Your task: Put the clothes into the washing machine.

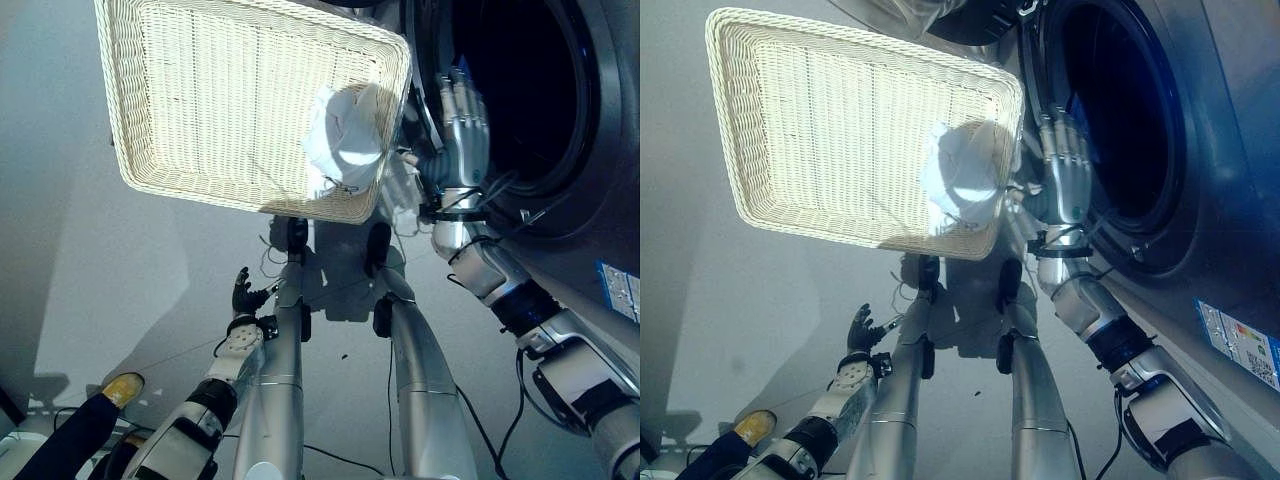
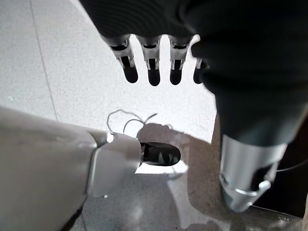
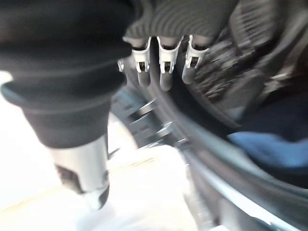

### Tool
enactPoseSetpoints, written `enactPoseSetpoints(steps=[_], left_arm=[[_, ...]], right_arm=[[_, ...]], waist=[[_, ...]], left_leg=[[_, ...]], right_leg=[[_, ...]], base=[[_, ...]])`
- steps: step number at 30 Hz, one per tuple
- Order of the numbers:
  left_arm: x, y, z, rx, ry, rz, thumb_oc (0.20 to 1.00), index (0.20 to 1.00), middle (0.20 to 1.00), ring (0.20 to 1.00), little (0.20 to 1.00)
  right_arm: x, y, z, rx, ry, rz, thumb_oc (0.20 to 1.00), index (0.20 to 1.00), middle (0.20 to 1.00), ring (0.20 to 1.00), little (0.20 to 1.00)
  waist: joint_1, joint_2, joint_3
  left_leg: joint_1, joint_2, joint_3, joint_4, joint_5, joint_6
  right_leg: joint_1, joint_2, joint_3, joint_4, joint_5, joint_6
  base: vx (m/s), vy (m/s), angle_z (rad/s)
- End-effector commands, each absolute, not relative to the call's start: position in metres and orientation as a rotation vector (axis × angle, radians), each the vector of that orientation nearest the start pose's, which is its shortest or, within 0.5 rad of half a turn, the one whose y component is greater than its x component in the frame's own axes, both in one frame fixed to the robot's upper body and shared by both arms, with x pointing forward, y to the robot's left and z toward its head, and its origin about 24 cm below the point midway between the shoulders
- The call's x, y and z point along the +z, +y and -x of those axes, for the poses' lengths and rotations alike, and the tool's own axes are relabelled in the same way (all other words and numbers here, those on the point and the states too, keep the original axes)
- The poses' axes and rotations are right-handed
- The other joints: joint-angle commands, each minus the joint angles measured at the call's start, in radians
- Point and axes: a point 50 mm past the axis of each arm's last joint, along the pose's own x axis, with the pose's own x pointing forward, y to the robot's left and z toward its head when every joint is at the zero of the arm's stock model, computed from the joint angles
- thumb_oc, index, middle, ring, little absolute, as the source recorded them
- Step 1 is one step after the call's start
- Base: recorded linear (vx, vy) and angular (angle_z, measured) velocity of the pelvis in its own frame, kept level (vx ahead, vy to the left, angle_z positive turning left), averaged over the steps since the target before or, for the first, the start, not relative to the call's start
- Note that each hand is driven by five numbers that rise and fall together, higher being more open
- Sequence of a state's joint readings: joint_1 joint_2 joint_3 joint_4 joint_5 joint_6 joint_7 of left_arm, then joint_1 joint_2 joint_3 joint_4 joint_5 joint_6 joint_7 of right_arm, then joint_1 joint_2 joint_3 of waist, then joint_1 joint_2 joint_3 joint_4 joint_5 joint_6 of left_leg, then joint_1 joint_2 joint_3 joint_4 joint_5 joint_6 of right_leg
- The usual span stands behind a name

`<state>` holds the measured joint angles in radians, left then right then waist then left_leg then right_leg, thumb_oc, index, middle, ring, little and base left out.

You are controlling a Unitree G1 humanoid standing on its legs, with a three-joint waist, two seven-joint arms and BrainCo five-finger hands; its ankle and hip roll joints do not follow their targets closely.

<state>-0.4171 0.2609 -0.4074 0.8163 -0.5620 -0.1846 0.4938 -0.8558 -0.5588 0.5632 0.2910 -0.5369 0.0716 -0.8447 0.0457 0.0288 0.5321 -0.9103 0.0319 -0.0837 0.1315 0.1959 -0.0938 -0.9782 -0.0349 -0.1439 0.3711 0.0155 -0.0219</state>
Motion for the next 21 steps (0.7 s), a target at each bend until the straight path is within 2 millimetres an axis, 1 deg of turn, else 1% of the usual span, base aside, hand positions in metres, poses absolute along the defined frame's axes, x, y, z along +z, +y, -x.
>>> enactPoseSetpoints(steps=[1, 4, 5, 8, 12, 13, 16, 17, 18, 21], left_arm=[[-0.039, 0.185, -0.286, 0.378, 0.375, -0.024, 1.000, 1.000, 1.000, 1.000, 1.000], [-0.039, 0.187, -0.287, 0.368, 0.375, -0.039, 1.000, 1.000, 1.000, 1.000, 1.000], [-0.038, 0.189, -0.289, 0.363, 0.374, -0.049, 1.000, 1.000, 1.000, 1.000, 1.000], [-0.036, 0.193, -0.291, 0.355, 0.373, -0.059, 1.000, 1.000, 1.000, 1.000, 1.000], [-0.034, 0.194, -0.294, 0.347, 0.369, -0.068, 1.000, 1.000, 1.000, 1.000, 1.000], [-0.032, 0.194, -0.296, 0.340, 0.366, -0.074, 1.000, 1.000, 1.000, 1.000, 1.000], [-0.030, 0.194, -0.298, 0.333, 0.361, -0.080, 1.000, 1.000, 1.000, 1.000, 1.000], [-0.029, 0.195, -0.300, 0.327, 0.357, -0.086, 1.000, 1.000, 1.000, 1.000, 1.000], [-0.028, 0.195, -0.300, 0.327, 0.356, -0.087, 1.000, 1.000, 1.000, 1.000, 1.000], [-0.026, 0.191, -0.302, 0.312, 0.349, -0.096, 1.000, 1.000, 1.000, 1.000, 1.000]], right_arm=[[0.236, -0.112, -0.334, -0.361, -1.133, 1.087, 1.000, 1.000, 1.000, 1.000, 1.000], [0.233, -0.103, -0.337, -0.312, -1.139, 1.141, 1.000, 1.000, 1.000, 1.000, 1.000], [0.233, -0.099, -0.340, -0.279, -1.129, 1.171, 1.000, 1.000, 1.000, 1.000, 1.000], [0.227, -0.093, -0.348, -0.234, -1.082, 1.249, 1.000, 1.000, 1.000, 1.000, 1.000], [0.219, -0.095, -0.358, -0.198, -1.000, 1.309, 1.000, 1.000, 1.000, 1.000, 1.000], [0.213, -0.095, -0.364, -0.163, -0.950, 1.353, 1.000, 1.000, 1.000, 1.000, 1.000], [0.206, -0.099, -0.373, -0.151, -0.858, 1.406, 1.000, 1.000, 1.000, 1.000, 1.000], [0.201, -0.107, -0.381, -0.173, -0.770, 1.418, 1.000, 1.000, 1.000, 1.000, 1.000], [0.200, -0.108, -0.382, -0.176, -0.754, 1.422, 1.000, 1.000, 1.000, 1.000, 1.000], [0.190, -0.126, -0.396, -0.202, -0.579, 1.437, 1.000, 1.000, 1.000, 1.000, 1.000]], waist=[[0.013, 0.014, -0.012], [0.021, 0.013, -0.012], [0.026, 0.013, -0.012], [0.036, 0.018, -0.012], [0.044, 0.020, -0.012], [0.051, 0.023, -0.012], [0.059, 0.027, -0.012], [0.065, 0.031, -0.012], [0.066, 0.032, -0.012], [0.080, 0.045, -0.012]], left_leg=[[0.027, -0.078, 0.057, -0.001, -0.055, 0.054], [0.028, -0.079, 0.055, -0.004, -0.055, 0.054], [0.031, -0.078, 0.055, -0.008, -0.053, 0.053], [0.028, -0.080, 0.051, -0.009, -0.050, 0.051], [0.026, -0.083, 0.046, -0.008, -0.051, 0.050], [0.026, -0.085, 0.043, -0.009, -0.049, 0.049], [0.027, -0.086, 0.039, -0.012, -0.048, 0.048], [0.024, -0.087, 0.035, -0.012, -0.048, 0.048], [0.024, -0.087, 0.035, -0.011, -0.048, 0.048], [0.018, -0.089, 0.028, -0.012, -0.046, 0.047]], right_leg=[[0.034, 0.049, 0.006, -0.048, 0.032, 0.106], [0.039, 0.045, -0.004, -0.051, 0.032, 0.107], [0.042, 0.042, -0.009, -0.055, 0.033, 0.109], [0.043, 0.037, -0.018, -0.057, 0.035, 0.111], [0.043, 0.031, -0.027, -0.059, 0.037, 0.113], [0.045, 0.028, -0.032, -0.063, 0.038, 0.113], [0.048, 0.023, -0.039, -0.068, 0.040, 0.114], [0.046, 0.020, -0.043, -0.068, 0.041, 0.114], [0.045, 0.019, -0.044, -0.068, 0.042, 0.114], [0.041, 0.012, -0.051, -0.070, 0.043, 0.113]], base=[[0.00, -0.058, 0.05], [0.00, -0.046, 0.03], [0.00, -0.047, 0.02], [0.00, -0.033, 0.03], [0.00, -0.036, 0.03], [0.00, -0.028, 0.07], [0.00, -0.017, 0.04], [0.00, 0.000, 0.00], [0.00, 0.000, 0.00], [0.00, 0.000, 0.00]])
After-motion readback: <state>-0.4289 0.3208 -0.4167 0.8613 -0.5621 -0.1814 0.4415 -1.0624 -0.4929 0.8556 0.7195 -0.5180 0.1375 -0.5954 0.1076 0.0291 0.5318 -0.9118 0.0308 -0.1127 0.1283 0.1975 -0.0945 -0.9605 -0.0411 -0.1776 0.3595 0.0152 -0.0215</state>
